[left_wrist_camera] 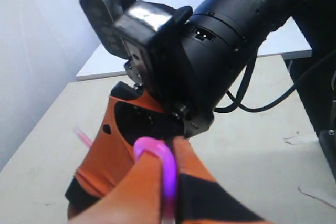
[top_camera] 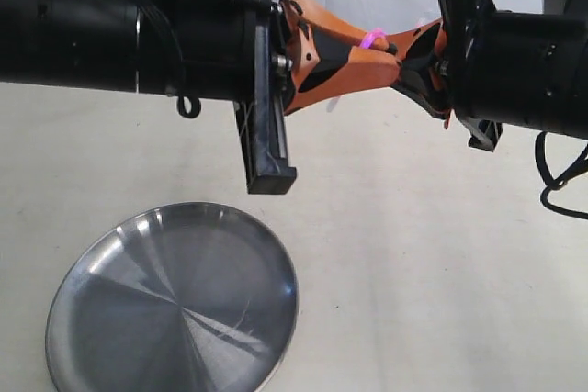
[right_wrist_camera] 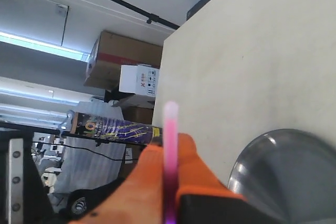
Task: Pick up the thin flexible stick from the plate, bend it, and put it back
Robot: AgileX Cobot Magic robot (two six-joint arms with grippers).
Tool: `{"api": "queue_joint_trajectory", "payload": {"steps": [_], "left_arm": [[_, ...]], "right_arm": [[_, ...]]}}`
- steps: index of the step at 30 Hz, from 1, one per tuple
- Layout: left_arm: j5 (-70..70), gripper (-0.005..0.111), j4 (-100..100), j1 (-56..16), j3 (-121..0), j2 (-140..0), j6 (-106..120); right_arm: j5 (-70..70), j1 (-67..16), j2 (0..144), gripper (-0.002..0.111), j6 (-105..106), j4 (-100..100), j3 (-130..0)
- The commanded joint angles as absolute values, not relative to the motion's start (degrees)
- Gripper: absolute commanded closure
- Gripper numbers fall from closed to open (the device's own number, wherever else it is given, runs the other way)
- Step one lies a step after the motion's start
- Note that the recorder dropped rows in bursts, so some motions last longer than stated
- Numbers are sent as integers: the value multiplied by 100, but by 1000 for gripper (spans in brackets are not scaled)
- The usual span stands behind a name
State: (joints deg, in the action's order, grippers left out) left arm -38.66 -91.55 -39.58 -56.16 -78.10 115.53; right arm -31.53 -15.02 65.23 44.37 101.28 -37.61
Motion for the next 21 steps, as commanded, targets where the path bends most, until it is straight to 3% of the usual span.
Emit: {"api": "queue_joint_trajectory", "payload": {"steps": [1,21], "left_arm": [[-3129,107,-9463,-3957,-5677,-7797,11669],[-2673,107,-9847,-3957,-5677,-7797,12193]], "right_arm": [[-3778,-1543,6491,108,4377,9995,-3734],[-3914,-1543,6491,108,2846,9995,-3734]]}}
